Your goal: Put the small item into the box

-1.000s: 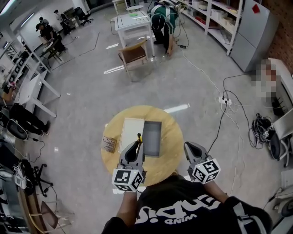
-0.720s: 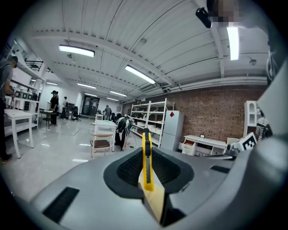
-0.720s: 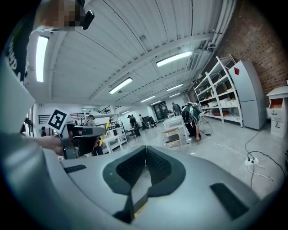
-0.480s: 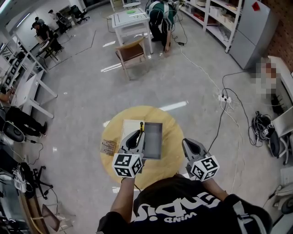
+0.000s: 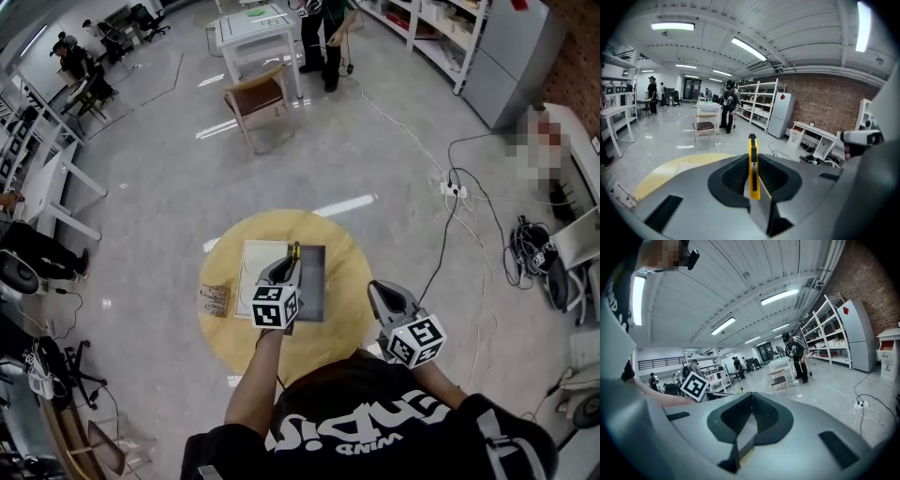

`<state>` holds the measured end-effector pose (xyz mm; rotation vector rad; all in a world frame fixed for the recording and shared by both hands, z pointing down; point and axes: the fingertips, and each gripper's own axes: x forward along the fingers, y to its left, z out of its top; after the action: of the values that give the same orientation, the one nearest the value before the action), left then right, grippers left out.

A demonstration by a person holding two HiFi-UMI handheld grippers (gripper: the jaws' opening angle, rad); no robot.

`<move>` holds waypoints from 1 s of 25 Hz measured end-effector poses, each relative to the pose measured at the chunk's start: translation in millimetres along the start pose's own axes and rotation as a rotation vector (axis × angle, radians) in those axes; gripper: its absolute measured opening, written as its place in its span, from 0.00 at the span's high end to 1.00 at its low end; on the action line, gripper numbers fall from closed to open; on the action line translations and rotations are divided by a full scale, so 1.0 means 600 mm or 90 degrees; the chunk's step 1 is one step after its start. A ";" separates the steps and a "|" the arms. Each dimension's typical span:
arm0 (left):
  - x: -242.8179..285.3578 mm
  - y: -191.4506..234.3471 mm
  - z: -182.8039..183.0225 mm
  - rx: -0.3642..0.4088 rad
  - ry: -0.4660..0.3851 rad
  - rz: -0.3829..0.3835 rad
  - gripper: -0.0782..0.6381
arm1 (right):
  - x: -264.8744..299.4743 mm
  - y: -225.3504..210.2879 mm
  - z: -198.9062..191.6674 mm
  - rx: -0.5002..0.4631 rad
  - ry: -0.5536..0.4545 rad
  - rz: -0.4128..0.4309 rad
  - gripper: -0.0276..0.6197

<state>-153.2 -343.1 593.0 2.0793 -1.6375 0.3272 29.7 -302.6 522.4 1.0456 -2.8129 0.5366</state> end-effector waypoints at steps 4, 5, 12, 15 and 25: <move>0.046 0.007 -0.056 -0.012 0.059 0.000 0.80 | -0.001 -0.005 -0.005 0.003 0.004 -0.006 0.95; 0.056 0.008 -0.071 -0.016 0.074 0.001 0.80 | -0.002 -0.006 -0.005 0.004 0.004 -0.007 0.95; 0.110 0.014 -0.169 -0.035 0.181 0.003 0.80 | -0.009 -0.010 -0.005 -0.001 0.004 -0.014 0.95; 0.127 0.005 -0.184 -0.049 0.213 0.000 0.80 | -0.014 -0.013 -0.004 -0.002 0.006 -0.019 0.95; 0.140 0.014 -0.257 -0.066 0.306 0.034 0.80 | -0.026 -0.022 -0.005 -0.003 0.010 -0.037 0.95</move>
<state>-124.0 -339.0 766.4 1.7122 -1.3851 0.6842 49.9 -300.9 525.8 1.1131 -2.7604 0.5294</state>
